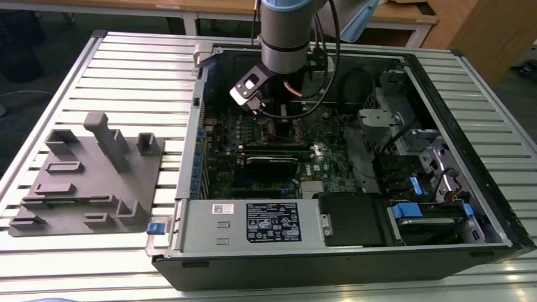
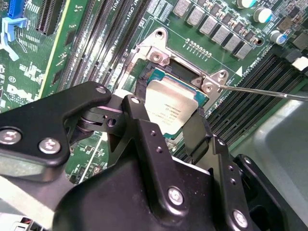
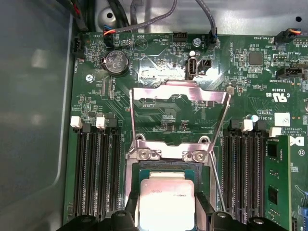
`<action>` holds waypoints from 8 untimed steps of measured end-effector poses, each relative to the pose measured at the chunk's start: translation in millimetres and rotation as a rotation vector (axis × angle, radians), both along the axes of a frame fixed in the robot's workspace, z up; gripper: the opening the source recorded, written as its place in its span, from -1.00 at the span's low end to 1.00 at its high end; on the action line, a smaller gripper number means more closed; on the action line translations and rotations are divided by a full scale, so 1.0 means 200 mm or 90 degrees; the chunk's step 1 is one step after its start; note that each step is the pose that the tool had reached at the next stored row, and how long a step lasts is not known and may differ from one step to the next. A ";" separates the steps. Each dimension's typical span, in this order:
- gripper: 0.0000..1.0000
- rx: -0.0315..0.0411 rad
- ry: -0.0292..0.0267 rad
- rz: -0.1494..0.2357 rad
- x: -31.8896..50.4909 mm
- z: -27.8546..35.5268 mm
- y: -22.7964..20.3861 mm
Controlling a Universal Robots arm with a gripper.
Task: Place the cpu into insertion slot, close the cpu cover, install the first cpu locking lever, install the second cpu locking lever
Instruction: 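Place the cpu into insertion slot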
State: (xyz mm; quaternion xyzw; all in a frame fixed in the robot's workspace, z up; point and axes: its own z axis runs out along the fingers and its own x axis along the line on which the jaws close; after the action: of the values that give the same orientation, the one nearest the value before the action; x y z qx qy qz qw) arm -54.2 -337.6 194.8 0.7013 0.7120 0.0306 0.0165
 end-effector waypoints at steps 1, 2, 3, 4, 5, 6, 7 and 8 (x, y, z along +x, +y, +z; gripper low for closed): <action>0.08 0.0000 0.0000 0.000 0.000 0.000 0.000; 0.08 -0.0001 0.0000 0.000 0.000 -0.001 0.001; 0.08 -0.0001 0.0001 0.000 0.000 -0.001 0.001; 0.08 -0.0001 0.0001 0.000 0.000 -0.003 0.001; 0.08 -0.0001 0.0001 0.000 0.000 -0.004 0.001; 0.08 -0.0001 0.0001 -0.001 0.000 -0.003 0.001; 0.08 -0.0001 0.0000 -0.001 0.000 -0.003 0.001; 0.08 0.0000 0.0000 -0.001 0.000 -0.003 0.001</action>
State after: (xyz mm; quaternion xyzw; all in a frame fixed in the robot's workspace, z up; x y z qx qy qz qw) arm -54.1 -337.4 194.2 0.7017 0.7116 0.0306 0.0165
